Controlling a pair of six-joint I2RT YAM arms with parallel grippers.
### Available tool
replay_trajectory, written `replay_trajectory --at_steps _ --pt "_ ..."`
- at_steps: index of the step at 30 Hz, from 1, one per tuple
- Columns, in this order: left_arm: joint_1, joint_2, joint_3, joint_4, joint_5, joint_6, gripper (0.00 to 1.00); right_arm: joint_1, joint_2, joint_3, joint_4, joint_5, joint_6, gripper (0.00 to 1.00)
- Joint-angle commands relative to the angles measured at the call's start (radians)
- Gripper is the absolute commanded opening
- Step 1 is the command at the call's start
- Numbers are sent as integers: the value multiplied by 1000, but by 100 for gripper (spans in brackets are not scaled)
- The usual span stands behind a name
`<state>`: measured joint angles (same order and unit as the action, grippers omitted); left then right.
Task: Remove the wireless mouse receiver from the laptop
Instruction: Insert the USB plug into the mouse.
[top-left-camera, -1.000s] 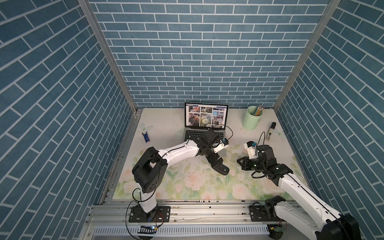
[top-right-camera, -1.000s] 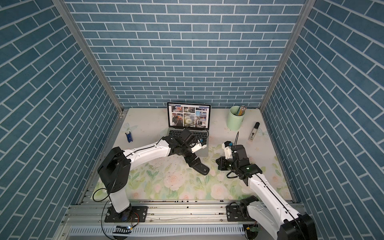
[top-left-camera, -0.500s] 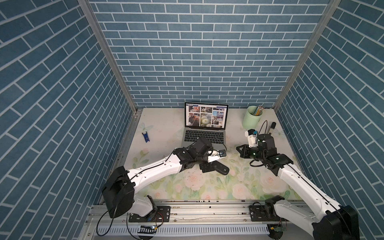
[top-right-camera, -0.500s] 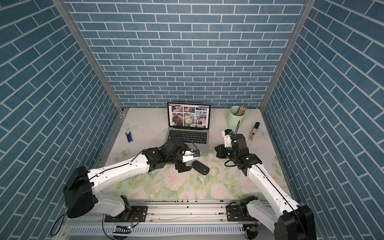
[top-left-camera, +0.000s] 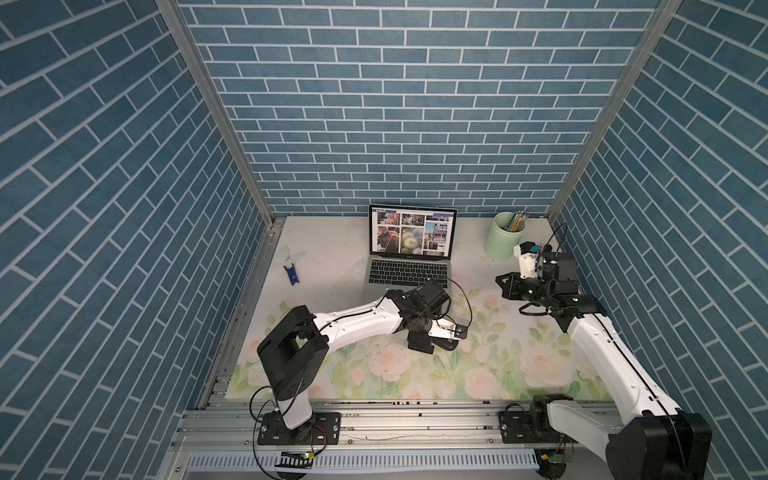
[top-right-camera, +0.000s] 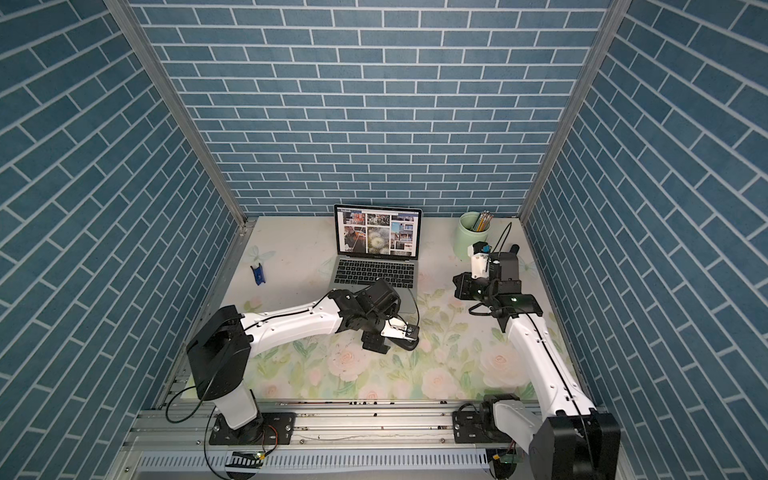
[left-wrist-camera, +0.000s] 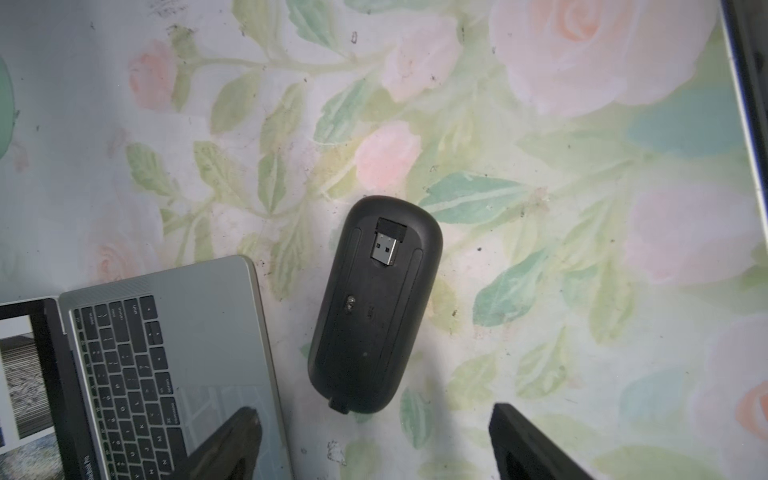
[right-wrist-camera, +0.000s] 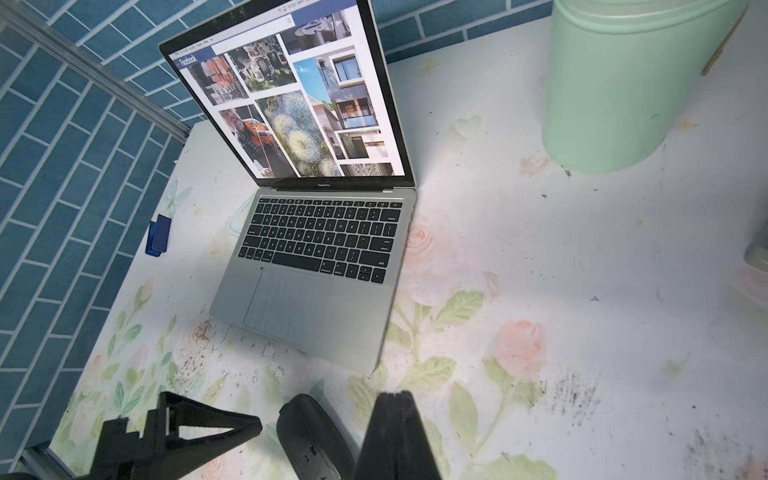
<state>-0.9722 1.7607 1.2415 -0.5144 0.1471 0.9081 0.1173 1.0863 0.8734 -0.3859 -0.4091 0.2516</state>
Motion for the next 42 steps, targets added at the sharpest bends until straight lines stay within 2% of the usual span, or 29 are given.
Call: replay_trajectory --at_steps 1,15,42 --pt "0 28 6 -13 19 44 91 -14 -10 2 -32 -34 -49 0" --pt "13 186 84 14 25 83 90 -42 0 -13 -42 -16 -56 0" --pt "28 275 198 -49 59 70 90 -71 9 -44 -29 -39 -68 0"
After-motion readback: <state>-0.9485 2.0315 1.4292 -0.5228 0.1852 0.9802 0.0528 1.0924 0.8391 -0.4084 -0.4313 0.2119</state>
